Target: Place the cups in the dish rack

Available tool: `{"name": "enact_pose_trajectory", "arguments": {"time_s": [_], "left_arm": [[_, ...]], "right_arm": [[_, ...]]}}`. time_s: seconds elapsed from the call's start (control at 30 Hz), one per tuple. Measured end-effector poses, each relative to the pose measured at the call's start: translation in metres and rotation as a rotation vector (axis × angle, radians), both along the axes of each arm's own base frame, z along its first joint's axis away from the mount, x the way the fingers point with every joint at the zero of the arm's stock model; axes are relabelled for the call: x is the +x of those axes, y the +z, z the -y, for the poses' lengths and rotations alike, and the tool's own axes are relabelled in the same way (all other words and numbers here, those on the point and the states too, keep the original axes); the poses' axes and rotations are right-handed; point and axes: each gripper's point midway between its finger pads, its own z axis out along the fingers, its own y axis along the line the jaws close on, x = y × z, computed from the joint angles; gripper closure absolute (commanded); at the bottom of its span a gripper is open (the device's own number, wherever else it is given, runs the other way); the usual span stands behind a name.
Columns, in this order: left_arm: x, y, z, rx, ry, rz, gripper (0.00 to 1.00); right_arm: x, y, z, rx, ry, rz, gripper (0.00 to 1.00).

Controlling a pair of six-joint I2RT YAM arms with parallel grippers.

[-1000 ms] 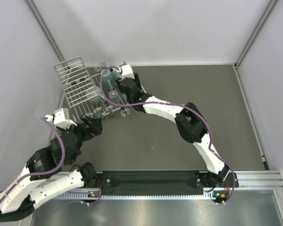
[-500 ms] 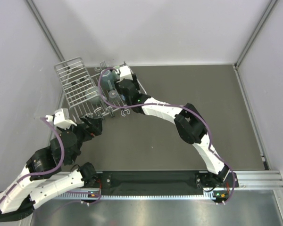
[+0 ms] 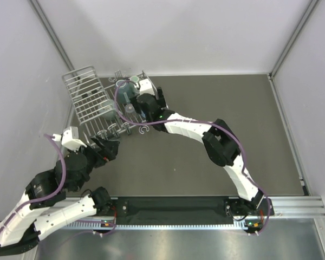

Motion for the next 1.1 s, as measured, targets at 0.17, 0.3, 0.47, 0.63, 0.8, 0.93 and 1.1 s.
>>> {"name": "enact_pose_trajectory", "arguments": {"time_s": [0.17,0.3,0.47,0.63,0.8,0.93,1.1], "left_arm": [[-0.008,-0.008,0.008,-0.039,-0.040,-0.053,0.04],[-0.012,-0.010,0.017,-0.074,-0.074,-0.082,0.04],[-0.016,-0.031,0.030,-0.086,-0.119,-0.131,0.03],[-0.016,-0.056,0.053,-0.102,-0.176,-0.173,0.02],[-0.015,-0.071,0.076,-0.132,-0.235,-0.191,0.02],[-0.012,-0.080,0.097,-0.152,-0.288,-0.205,0.02],[-0.009,-0.091,0.122,-0.140,-0.351,-0.230,0.02]], "right_arm": [[-0.016,0.011,0.019,-0.011,-0.028,-0.042,0.00],[-0.036,0.040,0.039,0.022,-0.043,-0.069,0.00],[-0.077,0.074,0.082,0.098,-0.059,-0.110,0.00],[-0.123,0.070,0.133,0.156,-0.092,-0.183,0.00],[-0.166,0.042,0.181,0.188,-0.139,-0.268,0.00],[-0.199,0.024,0.217,0.247,-0.170,-0.309,0.00],[-0.231,0.013,0.252,0.386,-0.192,-0.315,0.00]]}}
